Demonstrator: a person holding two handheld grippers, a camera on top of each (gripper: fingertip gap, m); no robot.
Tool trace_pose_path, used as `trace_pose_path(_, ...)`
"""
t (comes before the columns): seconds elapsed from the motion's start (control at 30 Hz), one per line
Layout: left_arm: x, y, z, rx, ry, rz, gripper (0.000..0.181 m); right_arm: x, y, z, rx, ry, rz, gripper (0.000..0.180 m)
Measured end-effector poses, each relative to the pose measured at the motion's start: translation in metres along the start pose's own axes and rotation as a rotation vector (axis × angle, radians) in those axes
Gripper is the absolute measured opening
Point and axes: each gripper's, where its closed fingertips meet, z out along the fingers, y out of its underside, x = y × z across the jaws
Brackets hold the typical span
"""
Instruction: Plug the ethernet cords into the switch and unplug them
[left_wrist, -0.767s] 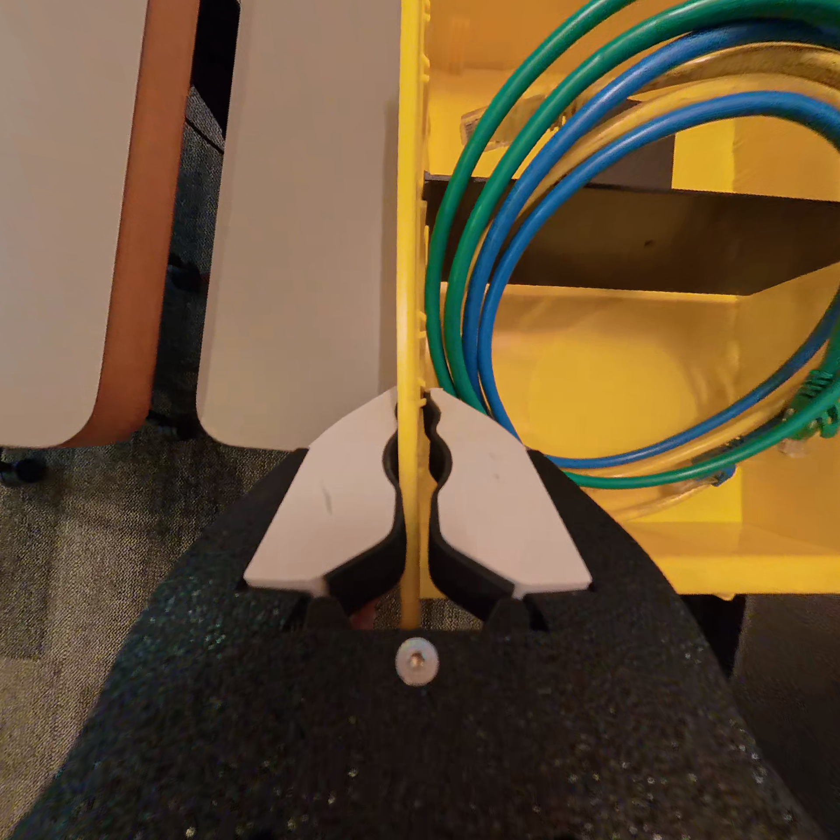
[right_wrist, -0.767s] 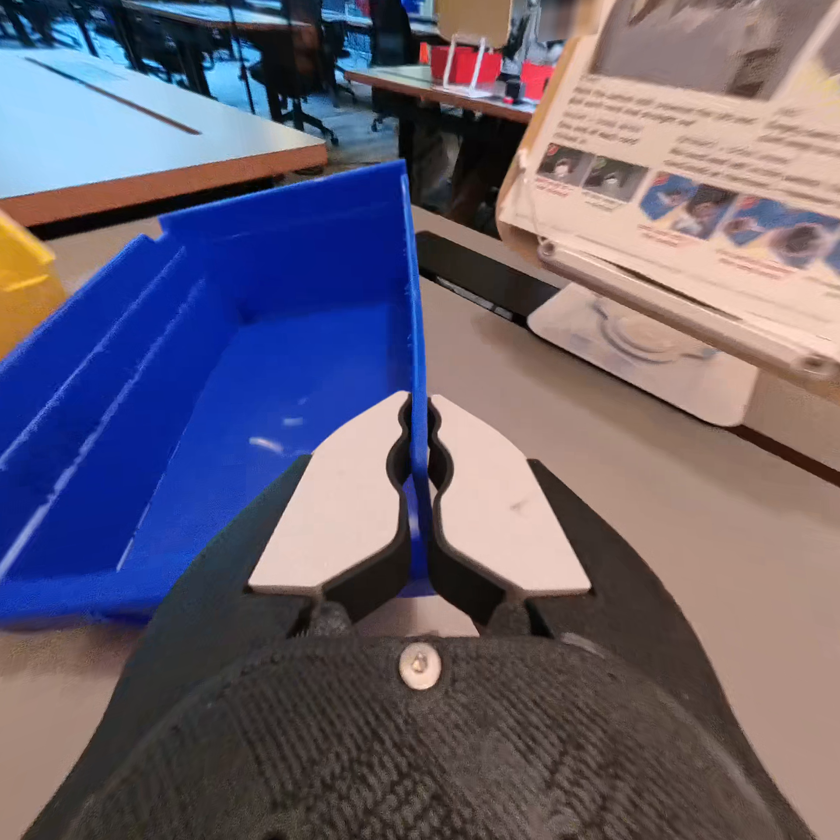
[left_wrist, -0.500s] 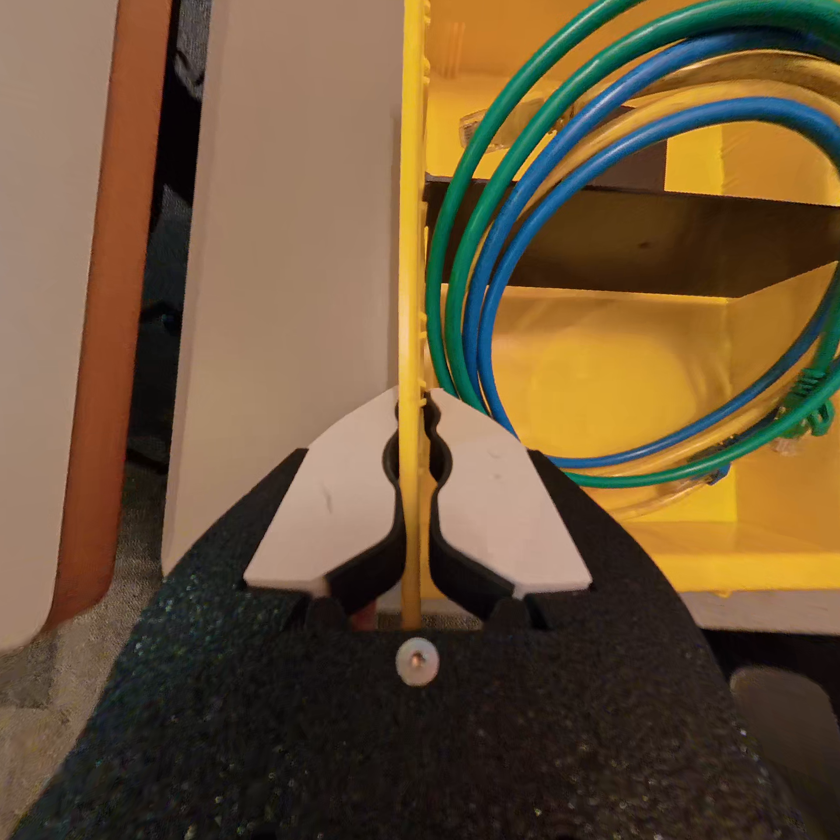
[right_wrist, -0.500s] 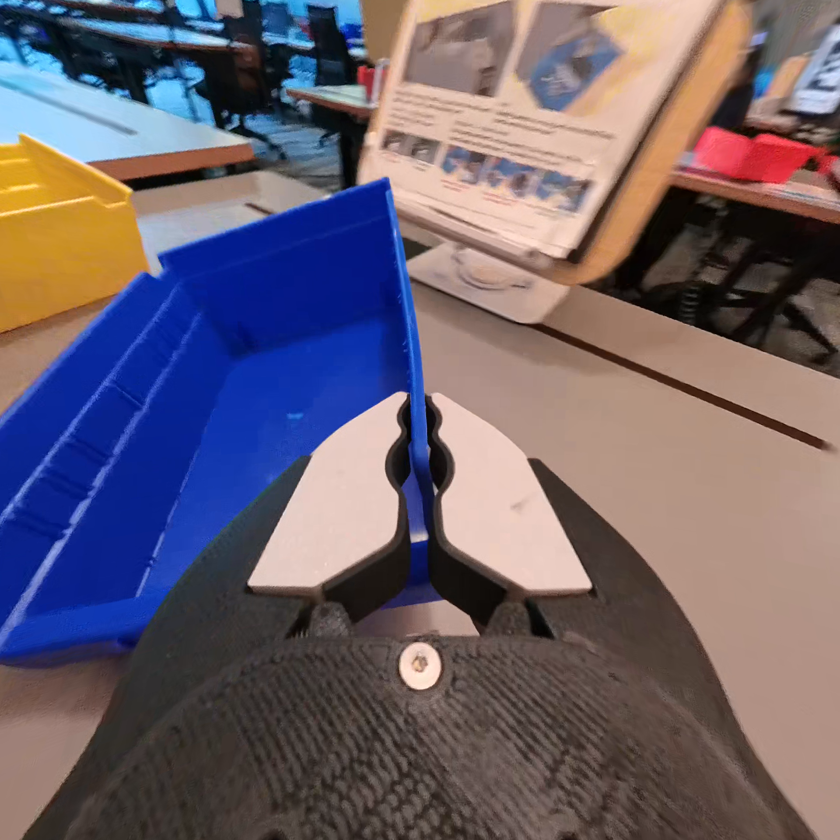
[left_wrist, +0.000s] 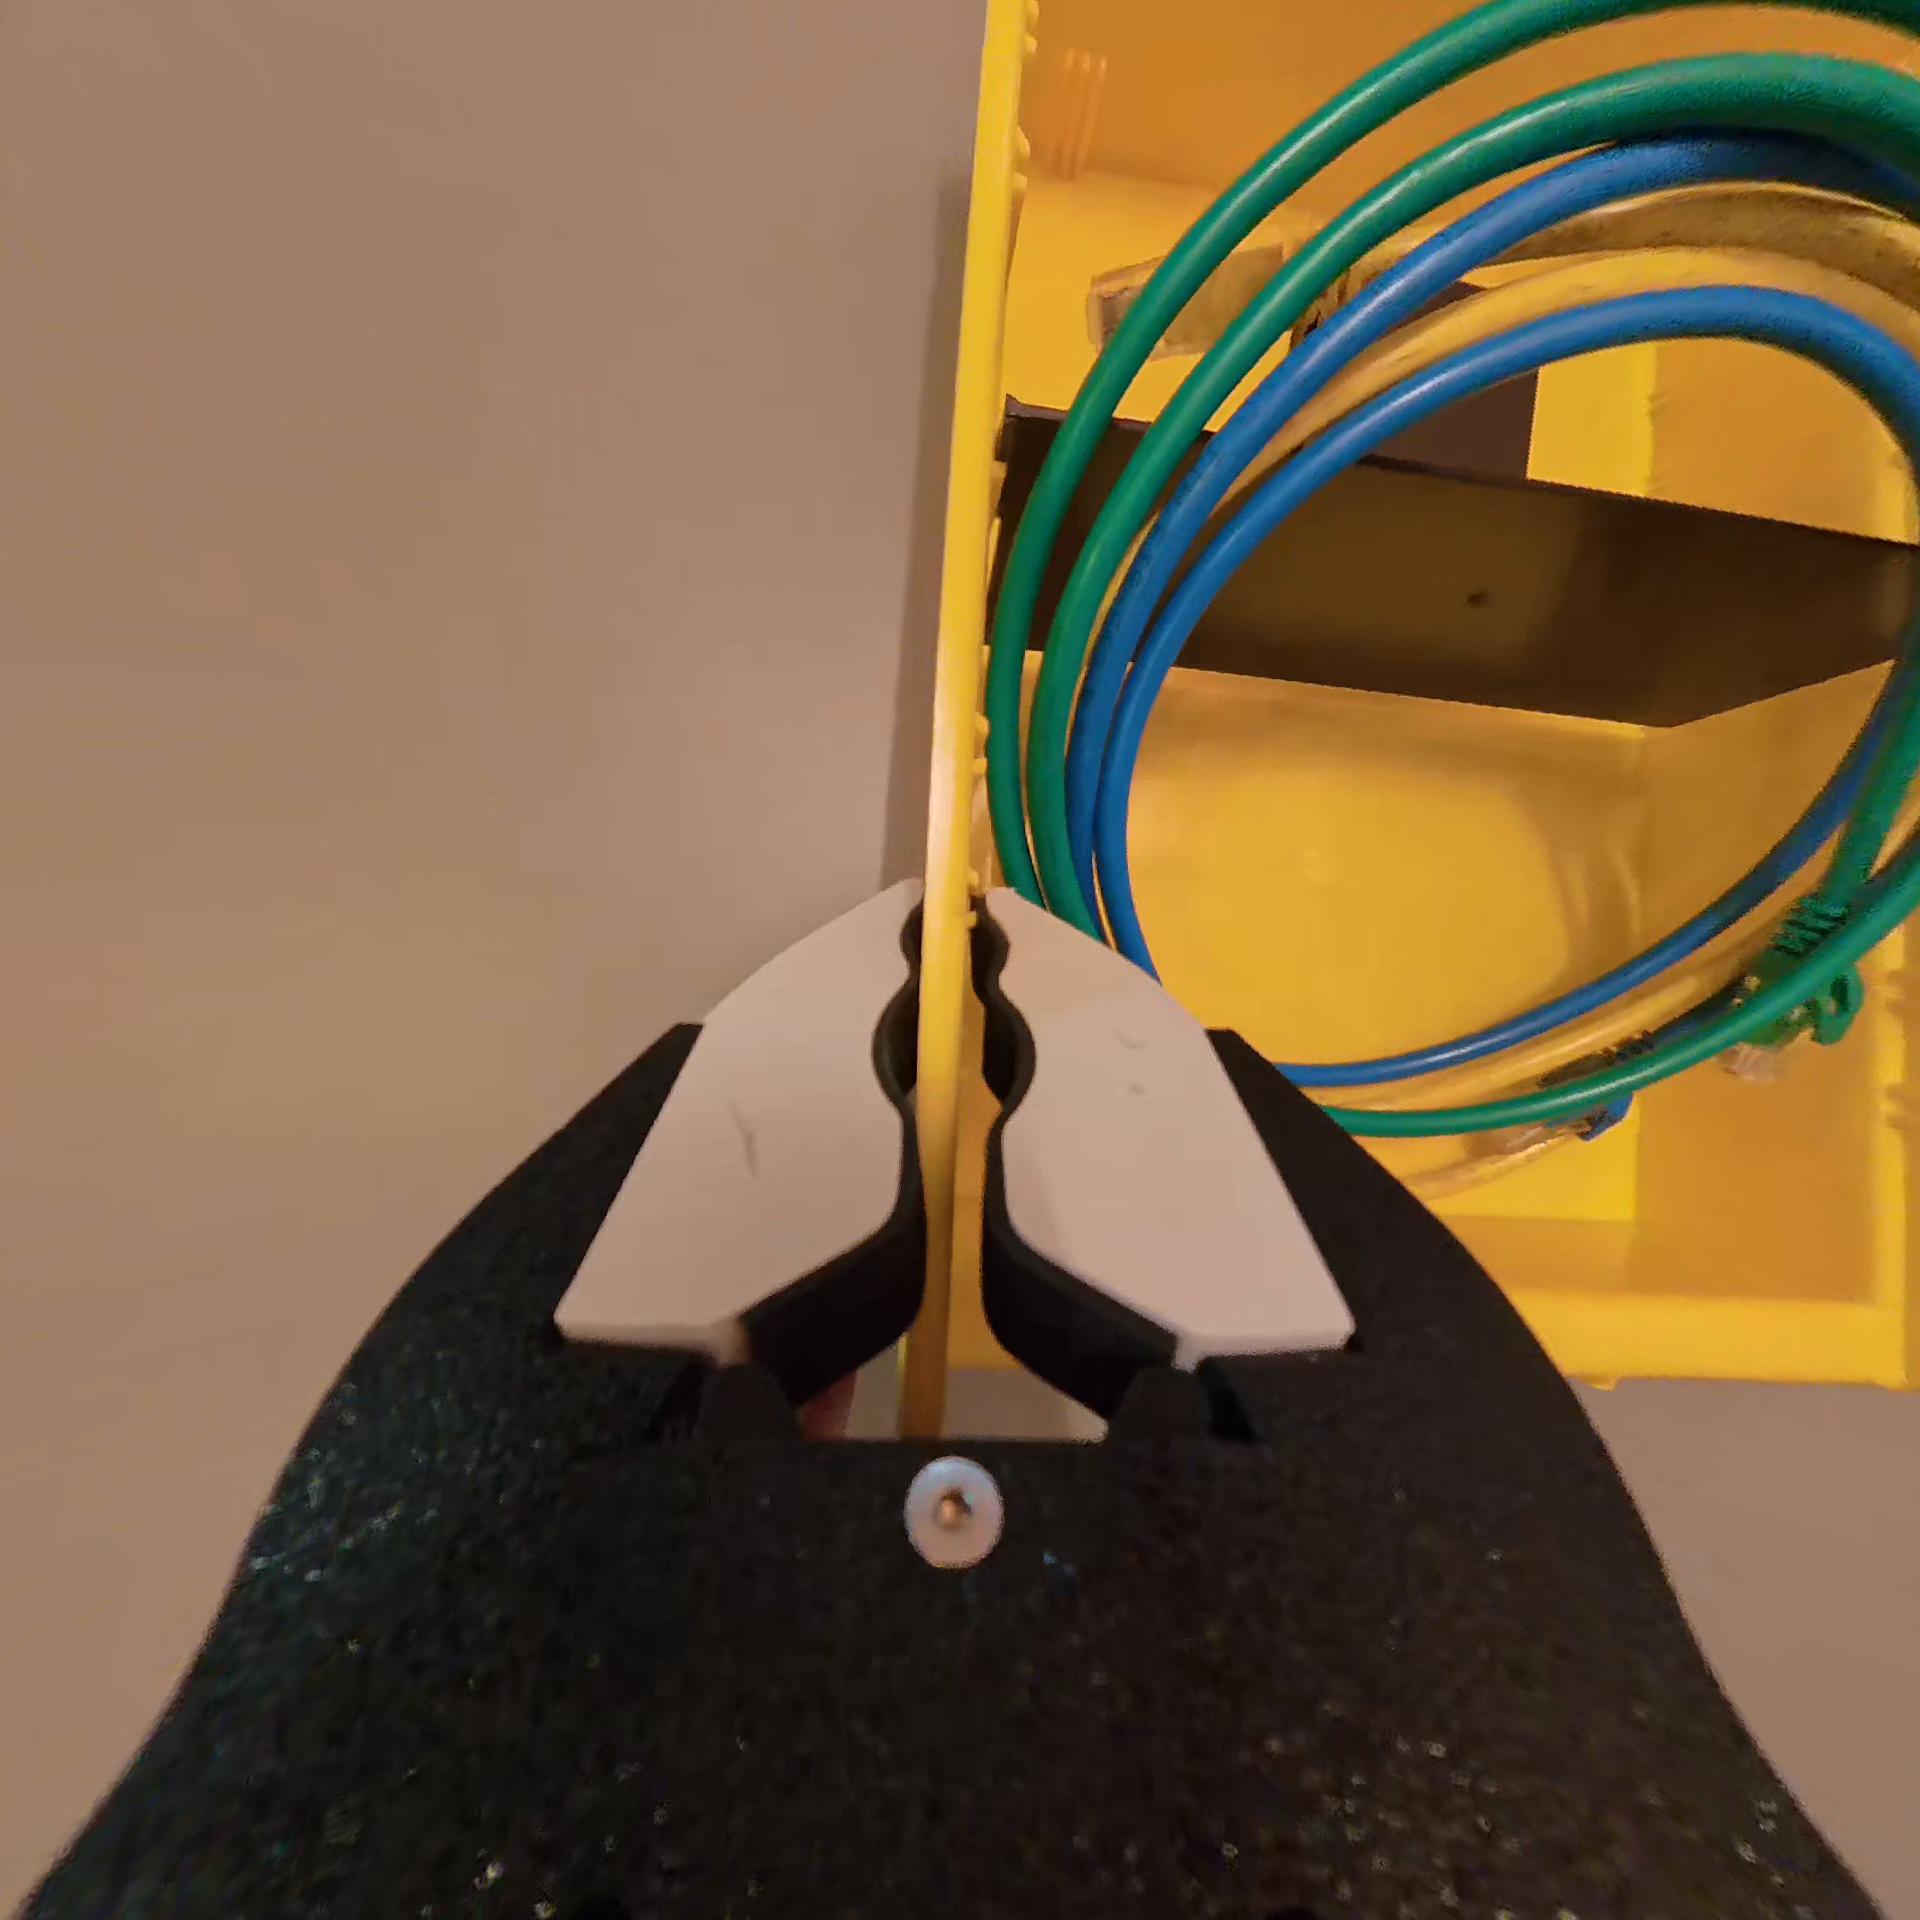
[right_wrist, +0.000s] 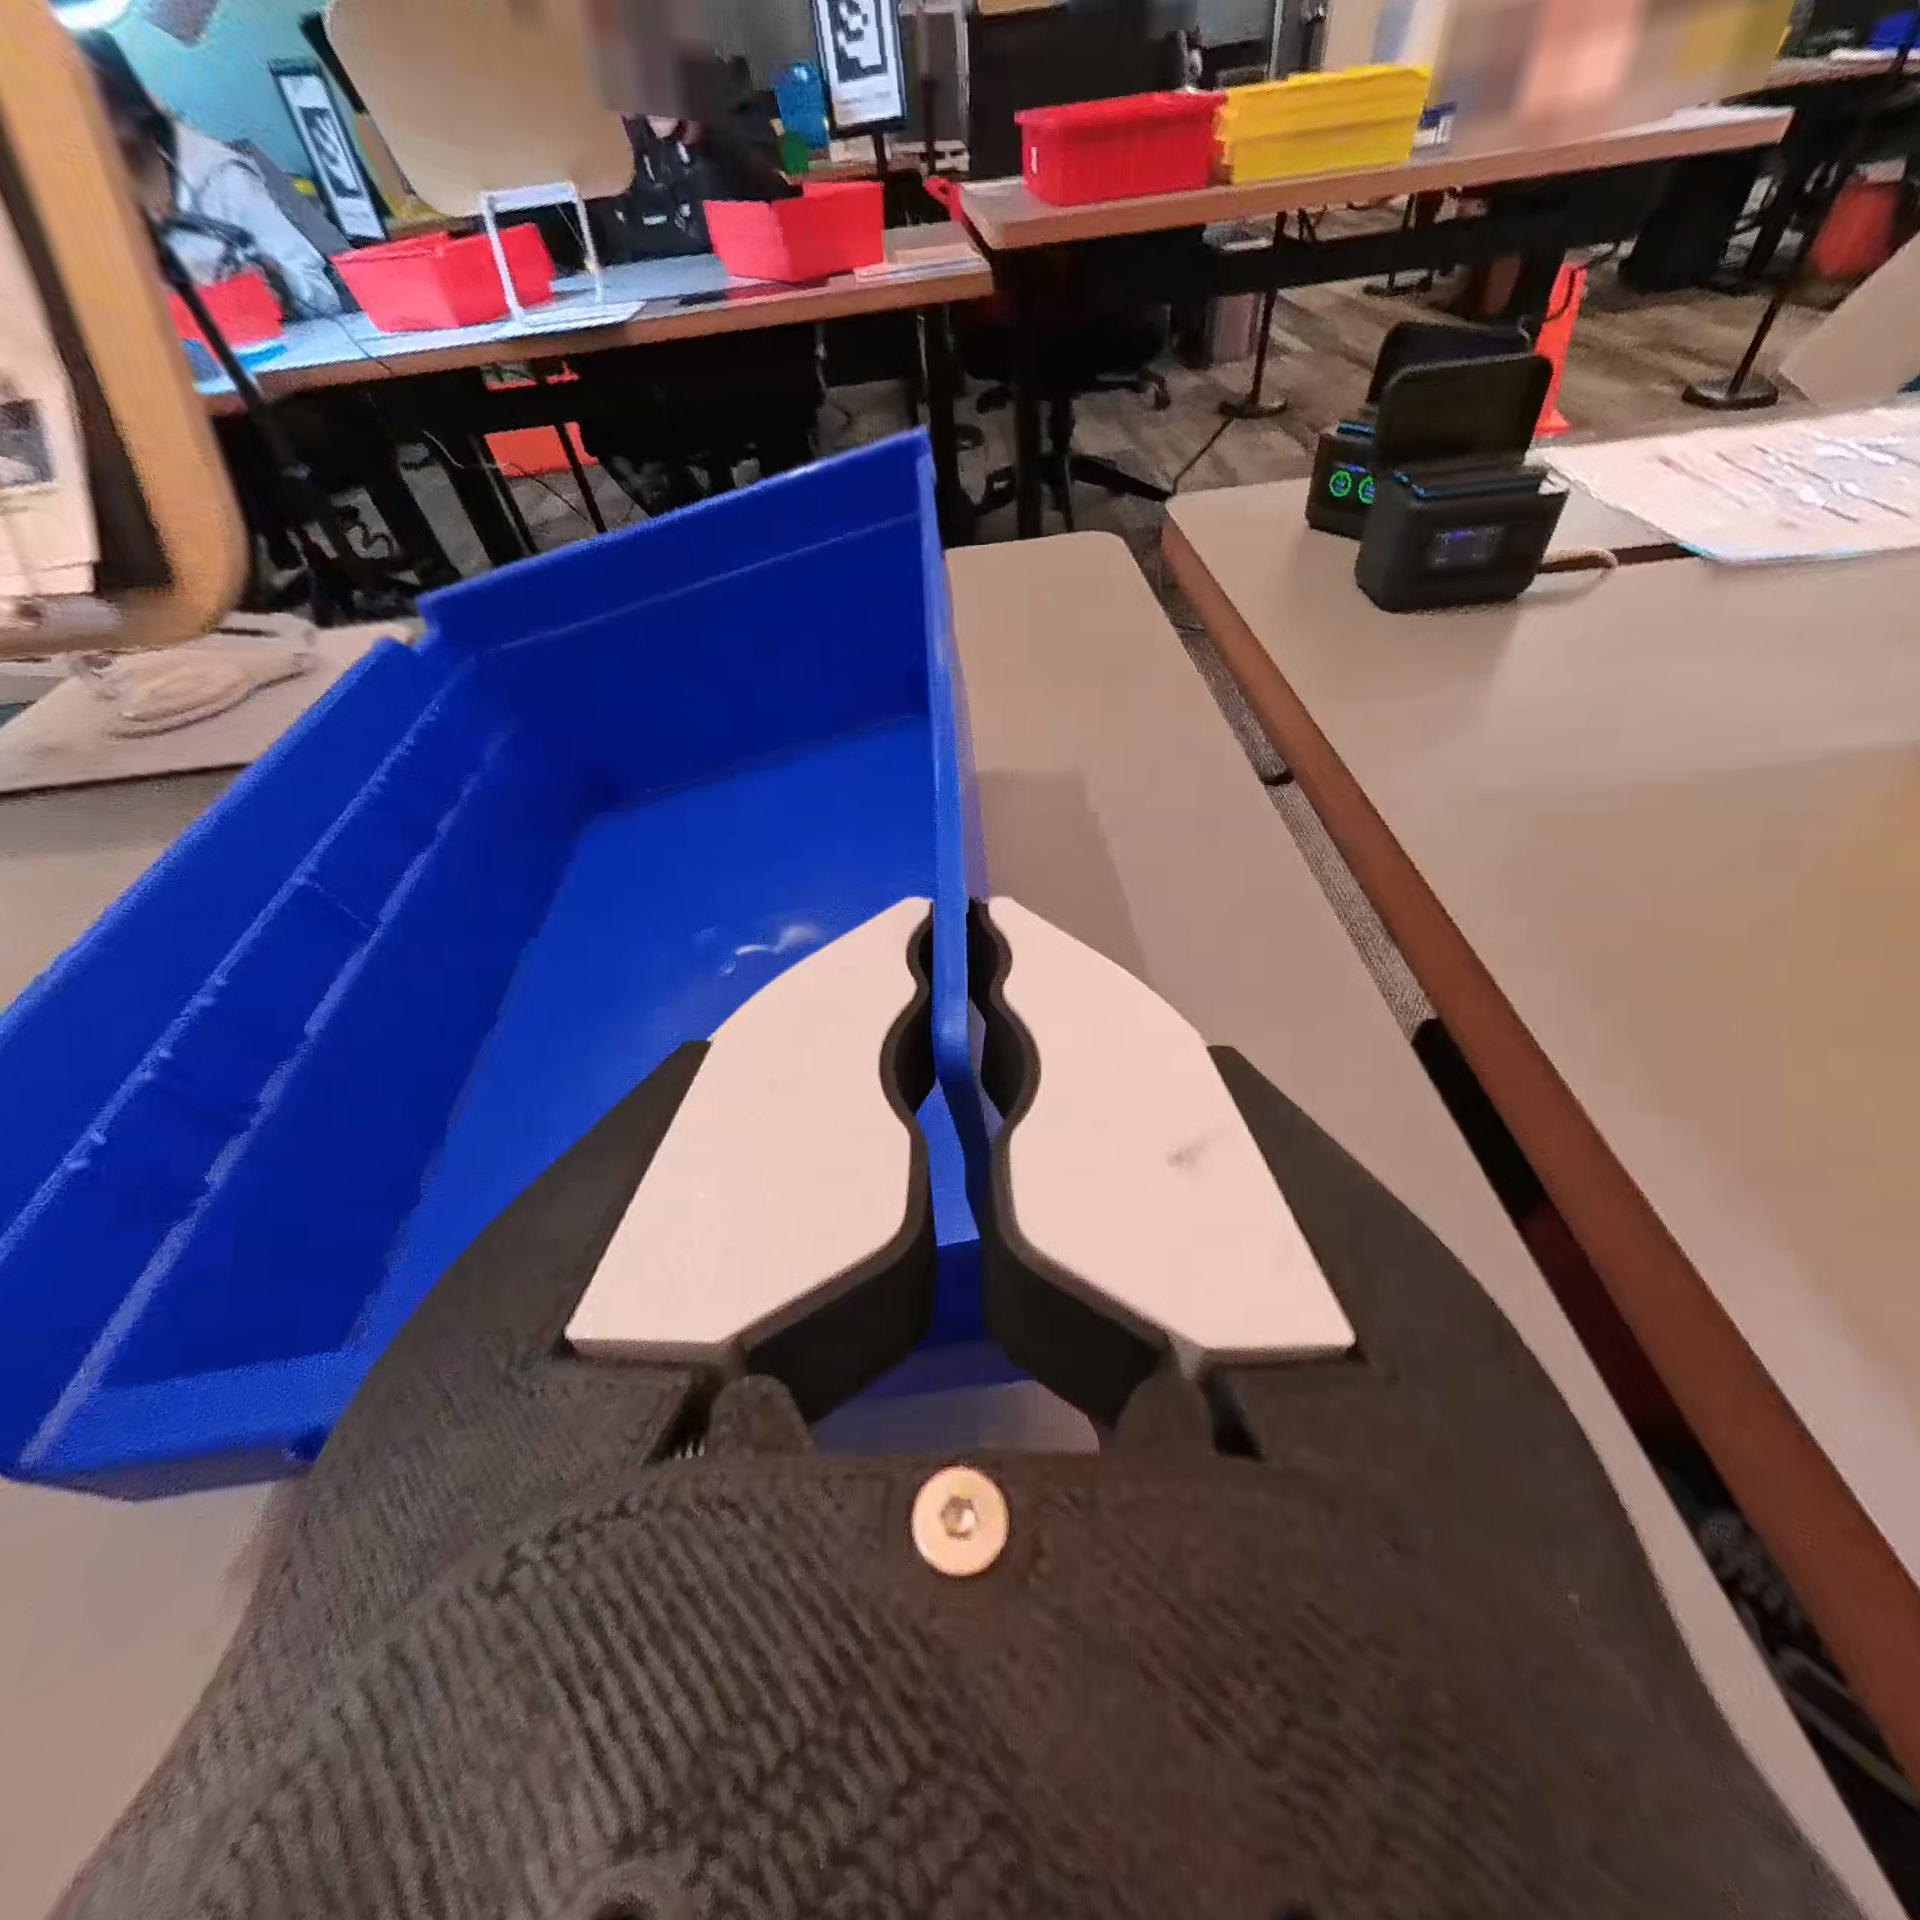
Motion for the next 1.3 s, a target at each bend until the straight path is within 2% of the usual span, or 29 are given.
trace_pose_path(0.03, 0.005, -0.008, 0.006, 0.008, 0.001, -0.012, 0.005, 0.005, 0.003, 0.008, -0.022, 0.008, -0.002, 0.004)
trace_pose_path(0.23, 0.02, -0.037, 0.031, 0.02, -0.048, -0.003, 0.004, 0.012, 0.023, 0.045, -0.092, 0.001, 0.073, 0.003)
trace_pose_path(0.47, 0.022, -0.039, 0.031, 0.038, -0.043, 0.025, 0.005, 0.007, 0.022, 0.048, -0.072, -0.015, 0.058, 0.003)
trace_pose_path(0.5, 0.022, -0.04, 0.029, 0.043, -0.043, 0.035, 0.005, 0.004, 0.021, 0.045, -0.083, -0.035, 0.06, 0.006)
trace_pose_path(0.57, 0.018, -0.047, 0.017, 0.077, -0.068, 0.058, 0.02, 0.002, 0.009, 0.029, -0.064, -0.032, 0.054, 0.037)
trace_pose_path(0.63, 0.016, -0.065, -0.005, 0.137, -0.083, 0.086, 0.035, -0.012, -0.016, -0.004, 0.047, -0.04, 0.034, 0.061)
trace_pose_path(0.73, 0.033, -0.099, -0.034, 0.17, -0.023, 0.16, 0.058, -0.065, -0.038, -0.049, 0.205, -0.167, -0.047, 0.069)
trace_pose_path(0.87, 0.08, -0.143, -0.036, 0.025, 0.12, 0.217, 0.077, -0.127, -0.027, -0.064, 0.221, -0.306, -0.086, 0.075)
trace_pose_path(0.97, 0.105, -0.176, -0.008, -0.099, 0.131, 0.213, 0.09, -0.145, -0.031, -0.056, 0.251, -0.311, -0.091, 0.076)
trace_pose_path(1.03, 0.116, -0.188, 0.017, -0.204, 0.112, 0.19, 0.092, -0.155, -0.027, -0.049, 0.232, -0.327, -0.101, 0.079)
trace_pose_path(1.13, 0.124, -0.189, 0.058, -0.381, 0.064, 0.183, 0.093, -0.164, -0.012, -0.041, 0.191, -0.335, -0.127, 0.078)
trace_pose_path(1.3, 0.128, -0.162, 0.105, -0.662, -0.015, 0.257, 0.092, -0.163, 0.002, -0.041, 0.139, -0.355, -0.164, 0.077)
